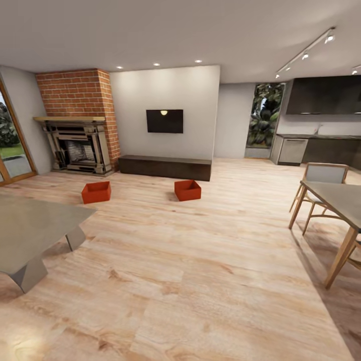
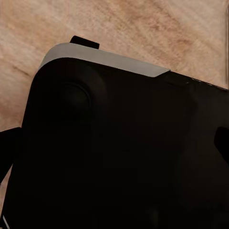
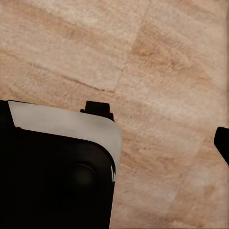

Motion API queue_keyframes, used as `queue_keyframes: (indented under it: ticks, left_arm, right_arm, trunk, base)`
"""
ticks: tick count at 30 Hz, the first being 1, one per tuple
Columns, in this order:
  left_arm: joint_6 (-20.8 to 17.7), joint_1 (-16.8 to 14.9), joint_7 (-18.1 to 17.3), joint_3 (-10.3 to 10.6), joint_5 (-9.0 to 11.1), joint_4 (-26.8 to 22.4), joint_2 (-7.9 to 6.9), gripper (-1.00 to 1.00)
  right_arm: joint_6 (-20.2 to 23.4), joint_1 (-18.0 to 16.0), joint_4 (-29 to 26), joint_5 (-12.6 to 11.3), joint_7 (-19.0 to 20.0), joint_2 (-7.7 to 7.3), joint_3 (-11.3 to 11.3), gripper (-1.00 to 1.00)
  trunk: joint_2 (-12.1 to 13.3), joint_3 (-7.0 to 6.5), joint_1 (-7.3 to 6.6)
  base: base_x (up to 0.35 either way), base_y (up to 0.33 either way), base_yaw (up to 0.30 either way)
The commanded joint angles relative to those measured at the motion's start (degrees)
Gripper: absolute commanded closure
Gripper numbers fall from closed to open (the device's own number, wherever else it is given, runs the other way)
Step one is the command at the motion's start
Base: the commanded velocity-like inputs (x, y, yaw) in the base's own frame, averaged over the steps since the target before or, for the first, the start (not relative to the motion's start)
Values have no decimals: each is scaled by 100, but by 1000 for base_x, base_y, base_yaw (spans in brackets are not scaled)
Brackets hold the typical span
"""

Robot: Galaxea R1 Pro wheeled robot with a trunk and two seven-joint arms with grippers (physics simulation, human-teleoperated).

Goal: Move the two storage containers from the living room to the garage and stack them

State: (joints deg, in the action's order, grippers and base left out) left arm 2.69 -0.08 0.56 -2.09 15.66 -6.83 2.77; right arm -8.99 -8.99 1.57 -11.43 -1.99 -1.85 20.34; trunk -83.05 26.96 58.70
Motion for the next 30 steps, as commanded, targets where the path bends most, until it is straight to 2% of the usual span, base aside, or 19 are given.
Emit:
queue_keyframes:
  ticks: [1,30]
  left_arm:
    - [12,-1,6,-19,16,-2,1,-100]
    - [7,-1,6,-12,16,-2,2,-100]
  right_arm:
    - [-33,-6,16,-52,-3,3,49,-100]
    - [-33,-6,17,-52,-3,1,49,-100]
  trunk:
    - [-2,5,3]
    - [-2,5,3]
  base:
    - [326,0,0]
    - [326,0,0]
